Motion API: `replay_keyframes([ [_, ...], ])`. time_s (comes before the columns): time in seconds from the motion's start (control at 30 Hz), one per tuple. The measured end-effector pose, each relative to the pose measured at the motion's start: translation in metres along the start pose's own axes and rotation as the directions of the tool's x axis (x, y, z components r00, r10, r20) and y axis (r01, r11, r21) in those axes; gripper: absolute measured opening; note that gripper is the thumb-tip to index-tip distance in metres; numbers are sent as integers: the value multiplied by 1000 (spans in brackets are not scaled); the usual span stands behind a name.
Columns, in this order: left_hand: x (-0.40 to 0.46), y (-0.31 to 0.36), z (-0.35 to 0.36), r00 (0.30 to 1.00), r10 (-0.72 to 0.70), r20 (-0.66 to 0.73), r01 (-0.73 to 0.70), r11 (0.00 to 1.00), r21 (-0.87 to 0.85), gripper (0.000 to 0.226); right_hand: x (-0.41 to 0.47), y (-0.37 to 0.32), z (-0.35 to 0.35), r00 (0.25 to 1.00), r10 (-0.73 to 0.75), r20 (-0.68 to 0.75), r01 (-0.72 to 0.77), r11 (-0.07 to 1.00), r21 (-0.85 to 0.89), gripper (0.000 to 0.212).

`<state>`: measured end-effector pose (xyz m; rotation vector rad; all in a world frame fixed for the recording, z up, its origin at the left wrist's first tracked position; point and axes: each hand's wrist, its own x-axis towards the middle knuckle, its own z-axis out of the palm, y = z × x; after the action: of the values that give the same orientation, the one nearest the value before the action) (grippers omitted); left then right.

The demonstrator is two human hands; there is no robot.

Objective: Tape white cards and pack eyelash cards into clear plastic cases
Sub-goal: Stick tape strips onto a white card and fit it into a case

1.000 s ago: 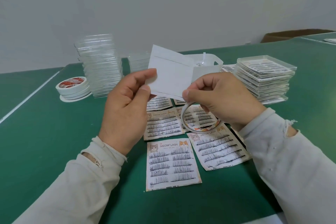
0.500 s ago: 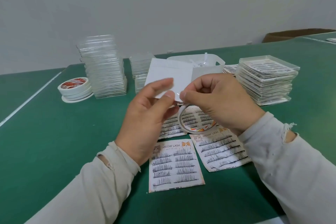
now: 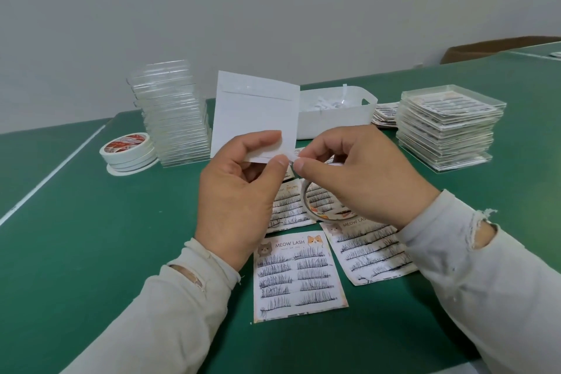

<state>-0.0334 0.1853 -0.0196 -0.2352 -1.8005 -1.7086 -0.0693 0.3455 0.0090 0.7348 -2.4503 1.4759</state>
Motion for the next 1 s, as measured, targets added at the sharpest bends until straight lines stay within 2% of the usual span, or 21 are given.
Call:
replay_keyframes([
  [0.1,1,-1,0,1000,8,-6,-8,1000,-1,33,-1,-3,0,1000,23,19,-23,1000,10,13],
  [0.27,2,1,-1,999,48,14,-48,999,21,33,-1,-6,-3,987,130,98,-150,960,237,13],
  [0.37,2,2,-3,996,80,45,-83,995,59,30,-1,-7,-5,958,199,208,-271,868,416,15],
  [0.47,6,1,-9,998,54,33,-57,993,101,32,-1,-8,-12,927,156,340,-331,765,552,17],
  [0.63,7,1,-13,999,-38,32,38,999,12,31,4,-1,-14,933,256,253,-357,741,568,24],
  [0.77,9,1,-13,997,-68,48,69,997,-17,30,6,1,-12,944,204,260,-325,712,623,16],
  [0.87,9,0,-14,992,-106,64,103,994,47,19,8,4,-6,965,165,204,-261,677,688,23],
  [1.0,4,-6,-13,977,-63,202,12,969,246,13,12,8,-2,981,178,71,-169,624,763,37],
])
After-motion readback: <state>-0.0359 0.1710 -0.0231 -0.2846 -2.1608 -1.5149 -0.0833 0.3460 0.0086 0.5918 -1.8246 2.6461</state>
